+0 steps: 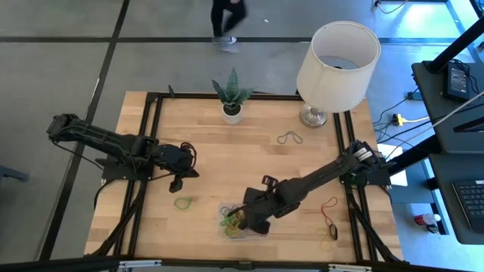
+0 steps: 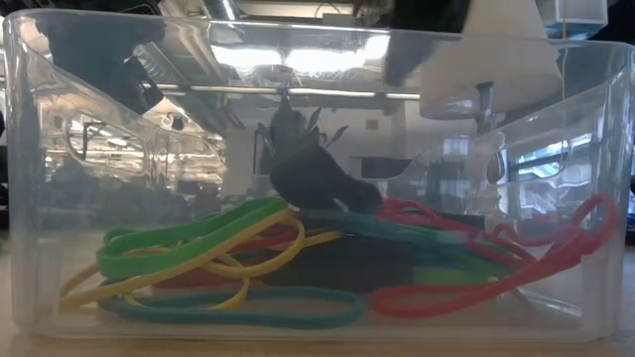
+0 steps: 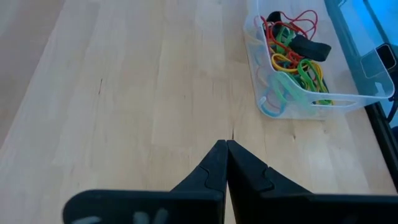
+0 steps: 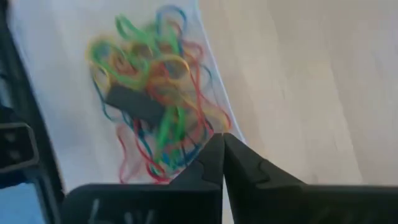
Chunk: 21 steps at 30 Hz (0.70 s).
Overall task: Pick and place rubber bands into bin
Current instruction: Put the red rubber band into the transparent bin
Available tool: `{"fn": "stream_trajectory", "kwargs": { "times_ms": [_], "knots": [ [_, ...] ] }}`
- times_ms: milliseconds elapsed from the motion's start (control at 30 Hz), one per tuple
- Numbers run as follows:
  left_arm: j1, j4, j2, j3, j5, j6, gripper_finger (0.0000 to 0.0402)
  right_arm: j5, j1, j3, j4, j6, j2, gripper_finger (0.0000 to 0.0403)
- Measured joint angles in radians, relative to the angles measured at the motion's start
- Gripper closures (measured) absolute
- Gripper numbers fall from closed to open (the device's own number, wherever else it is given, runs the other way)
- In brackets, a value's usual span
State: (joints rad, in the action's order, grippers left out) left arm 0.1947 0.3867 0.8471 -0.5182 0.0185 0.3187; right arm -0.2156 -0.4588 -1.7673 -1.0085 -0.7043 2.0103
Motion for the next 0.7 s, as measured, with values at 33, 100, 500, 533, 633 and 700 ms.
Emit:
{"fn": "stream_trajectory", "kwargs": {
  "times_ms": [33, 100, 500, 533, 633, 700],
  "knots": [
    [0.001, 0.0, 0.0, 0.0, 0.002, 0.0, 0.0398, 0.0, -0.006, 0.013, -0.01, -0.008, -0.008, 0.0392],
    [0.007, 0.008, 0.0, -0.007, 0.005, 0.0, 0.0398, 0.0, -0.016, 0.062, -0.021, -0.027, -0.042, 0.0396],
    [0.087, 0.037, 0.047, -0.118, -0.129, -0.02, 0.0398, -0.065, -0.11, 0.618, 0.288, -0.244, -0.504, 0.0399],
    [0.088, 0.04, 0.06, -0.128, -0.135, -0.02, 0.0398, -0.075, -0.12, 0.66, 0.303, -0.264, -0.542, 0.0399],
    [0.088, 0.06, 0.108, -0.159, -0.158, -0.013, 0.0398, -0.079, -0.151, 0.767, 0.321, -0.337, -0.651, 0.0399],
    [0.088, 0.081, 0.139, -0.18, -0.172, 0.0, 0.0398, -0.079, -0.173, 0.825, 0.319, -0.391, -0.712, 0.0401]
  ]
}}
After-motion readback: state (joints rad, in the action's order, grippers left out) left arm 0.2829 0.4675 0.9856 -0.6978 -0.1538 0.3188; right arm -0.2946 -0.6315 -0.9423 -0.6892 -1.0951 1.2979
